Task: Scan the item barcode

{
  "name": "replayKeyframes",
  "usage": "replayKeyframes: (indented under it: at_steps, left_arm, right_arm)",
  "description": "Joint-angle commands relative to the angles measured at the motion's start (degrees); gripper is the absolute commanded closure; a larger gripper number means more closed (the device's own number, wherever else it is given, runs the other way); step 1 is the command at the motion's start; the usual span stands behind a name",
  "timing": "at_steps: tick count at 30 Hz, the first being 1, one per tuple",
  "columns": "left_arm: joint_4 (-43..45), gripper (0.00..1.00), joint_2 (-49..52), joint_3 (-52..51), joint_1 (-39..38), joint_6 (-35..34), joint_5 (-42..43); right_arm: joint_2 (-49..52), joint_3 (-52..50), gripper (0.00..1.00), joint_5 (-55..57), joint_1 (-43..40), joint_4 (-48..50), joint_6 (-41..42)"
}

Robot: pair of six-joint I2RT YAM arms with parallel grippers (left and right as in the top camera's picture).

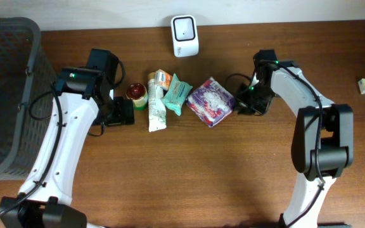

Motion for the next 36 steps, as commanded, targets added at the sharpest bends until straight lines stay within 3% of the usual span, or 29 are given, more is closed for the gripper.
replayKeyframes:
  at_steps: [1,4,8,9,11,19,23,29,31,32,33,36]
  left_arm:
    - [-0.04,0.01,-0.85,-0.26,0.15,-0.57,-0.44]
    - [-0.04,0.01,-0.85,-0.26,0.15,-0.57,-0.44]
    - [-0.04,0.01,-0.85,-0.26,0.15,-0.57,-0.44]
    - [-0.04,0.01,-0.85,-0.26,0.15,-0.57,-0.44]
    - [-0.04,0.01,-0.85,-0.26,0.15,-0.57,-0.44]
    - [-0.04,0.01,-0.85,-0.26,0.15,-0.57,-0.44]
    - [-0.04,0.01,-0.85,-0.26,0.15,-0.57,-0.44]
    - [-0.04,0.01,-0.85,-0.26,0.15,-0.57,-0.44]
    - [-0.04,0.01,-0.85,-0.26,0.15,-0.57,-0.44]
    - [-0.04,0.01,-0.85,-0.26,0.15,-0.57,-0.44]
    - [-0.04,0.01,-0.85,-0.26,0.15,-0.57,-0.44]
    - [-0.04,0.01,-0.85,-0.26,0.15,-0.57,-0.44]
  right_arm:
    - [-0.39,0.28,0.73,-0.35,0.22,5.35,0.13]
    - [-0.44,5.79,0.59,-4.81,-0.46,4.48,-4.9]
    - [-0.44,13.97,0.49,-5.77,-0.46,-7.65,-14.01]
    - [-0.44,14.53,0.41,-5.77,-0.46,-10.12,-15.45]
    - [-0.39,14.21,0.35,-5.51,-0.42,-14.93,-16.37]
    - [-0.37,6.6,0.35,-5.97,6.51,-14.01,-15.43]
    - [-0.37,6.47,0.35,0.57,8.96,-11.19,-3.96]
    - [-0.33,2.84,0.34,1.55,9.05,-2.1,6.93]
    - [-0.33,1.11,0.34,1.36,9.05,0.0,6.86]
    - [-0.31,0.52,0.41,1.46,9.03,0.13,6.8]
    - [-0.31,-0.04,0.55,1.57,9.03,0.02,5.7]
    - [-0.44,0.0,0.57,1.6,8.94,-3.08,-2.43]
